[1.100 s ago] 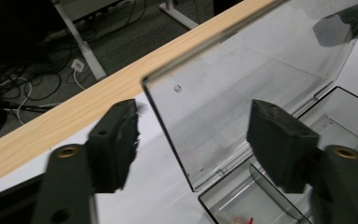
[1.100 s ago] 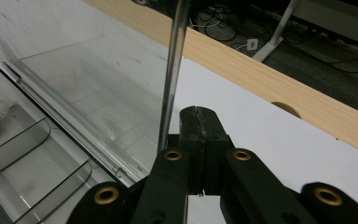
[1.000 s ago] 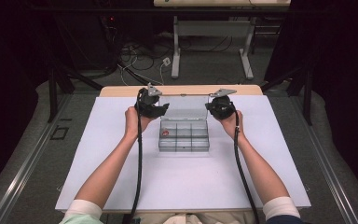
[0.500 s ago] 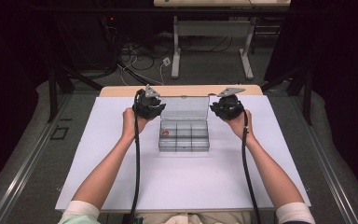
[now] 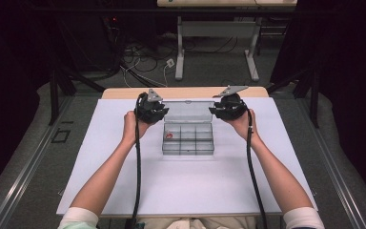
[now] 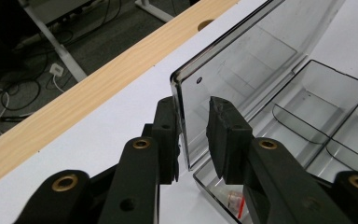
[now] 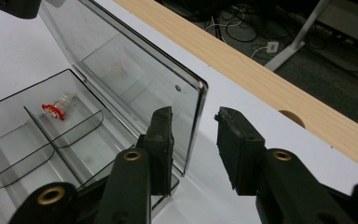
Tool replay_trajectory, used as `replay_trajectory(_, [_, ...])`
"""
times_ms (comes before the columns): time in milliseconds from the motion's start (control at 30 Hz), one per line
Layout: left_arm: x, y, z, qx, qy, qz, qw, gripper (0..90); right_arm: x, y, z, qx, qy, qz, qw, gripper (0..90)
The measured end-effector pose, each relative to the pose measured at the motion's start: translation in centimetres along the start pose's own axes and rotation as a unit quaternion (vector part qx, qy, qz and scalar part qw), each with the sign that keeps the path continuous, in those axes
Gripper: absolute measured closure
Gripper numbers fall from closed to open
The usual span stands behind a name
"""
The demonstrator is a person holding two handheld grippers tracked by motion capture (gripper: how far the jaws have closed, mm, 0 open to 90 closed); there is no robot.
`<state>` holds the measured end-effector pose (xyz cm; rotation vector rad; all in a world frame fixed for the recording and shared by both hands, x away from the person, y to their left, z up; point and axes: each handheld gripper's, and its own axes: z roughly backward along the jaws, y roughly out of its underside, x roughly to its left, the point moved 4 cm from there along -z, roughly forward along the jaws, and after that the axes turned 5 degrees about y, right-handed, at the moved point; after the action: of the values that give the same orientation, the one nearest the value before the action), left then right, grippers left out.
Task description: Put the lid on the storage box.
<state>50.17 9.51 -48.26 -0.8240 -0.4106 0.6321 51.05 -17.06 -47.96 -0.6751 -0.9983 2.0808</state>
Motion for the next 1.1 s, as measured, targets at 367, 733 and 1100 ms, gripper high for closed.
replay_trajectory(367, [-1.4,1.0,1.0,-0.004,0.005,-0.033,0.9994,73.1,2.0,0.5,1.3,-0.013,0.002,0.038,0.9992,73.9])
replay_trajectory(733, [-3.2,2.0,1.3,-0.003,0.016,-0.055,0.9984,68.2,3.5,2.4,2.1,-0.006,0.005,0.059,0.9982,73.8])
replay_trajectory(1100, [-4.0,3.0,1.8,0.003,0.017,-0.061,0.998,64.8,4.2,3.4,2.5,0.006,0.005,0.069,0.9976,73.0])
